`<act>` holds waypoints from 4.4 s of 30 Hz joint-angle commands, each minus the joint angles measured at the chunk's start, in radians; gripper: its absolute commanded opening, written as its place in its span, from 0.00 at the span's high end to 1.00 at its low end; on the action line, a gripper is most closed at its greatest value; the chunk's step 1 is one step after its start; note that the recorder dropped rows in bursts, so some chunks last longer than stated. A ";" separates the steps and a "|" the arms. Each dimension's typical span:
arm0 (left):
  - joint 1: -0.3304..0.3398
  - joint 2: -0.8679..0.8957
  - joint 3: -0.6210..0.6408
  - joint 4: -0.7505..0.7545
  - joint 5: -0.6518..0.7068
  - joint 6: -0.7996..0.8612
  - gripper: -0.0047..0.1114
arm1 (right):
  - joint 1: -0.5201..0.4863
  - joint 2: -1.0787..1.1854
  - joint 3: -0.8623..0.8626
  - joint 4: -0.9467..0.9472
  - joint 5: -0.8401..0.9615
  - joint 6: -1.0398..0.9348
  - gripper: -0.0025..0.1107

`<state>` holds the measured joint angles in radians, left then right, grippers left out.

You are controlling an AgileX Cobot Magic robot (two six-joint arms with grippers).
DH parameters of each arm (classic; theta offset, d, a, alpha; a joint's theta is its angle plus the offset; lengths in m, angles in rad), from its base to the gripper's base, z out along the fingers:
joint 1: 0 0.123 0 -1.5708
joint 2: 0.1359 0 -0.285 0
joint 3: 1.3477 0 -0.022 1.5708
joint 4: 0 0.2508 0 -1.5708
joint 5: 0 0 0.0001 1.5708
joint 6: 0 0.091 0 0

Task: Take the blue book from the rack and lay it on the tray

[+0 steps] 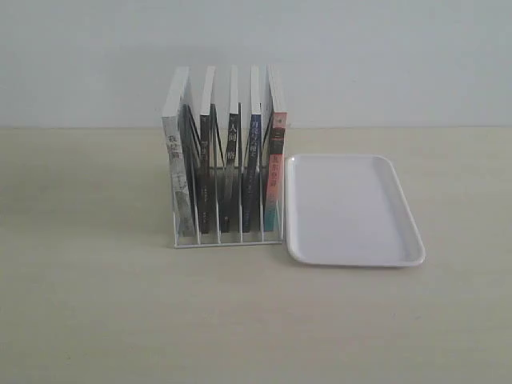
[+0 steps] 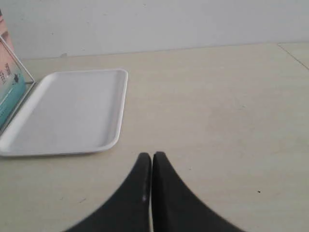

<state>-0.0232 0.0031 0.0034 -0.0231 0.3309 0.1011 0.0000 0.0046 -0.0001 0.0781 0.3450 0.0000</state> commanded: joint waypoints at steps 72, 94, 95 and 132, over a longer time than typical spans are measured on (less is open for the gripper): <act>0.002 -0.003 -0.003 -0.002 -0.013 0.004 0.92 | 0.000 0.056 -0.246 0.003 -0.148 -0.016 0.98; 0.002 -0.003 -0.003 -0.002 -0.013 0.004 0.92 | 0.001 0.136 -0.273 0.017 -0.145 0.062 0.98; 0.002 -0.003 -0.003 -0.002 -0.013 0.004 0.92 | 0.001 0.158 -0.273 0.017 -0.161 0.070 0.98; 0.002 -0.003 -0.003 -0.002 -0.013 0.004 0.92 | 0.708 1.772 -1.624 0.075 0.295 0.006 0.82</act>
<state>-0.0232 0.0031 0.0034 -0.0231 0.3309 0.1011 0.6946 1.7278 -1.5434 0.1497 0.6090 0.0000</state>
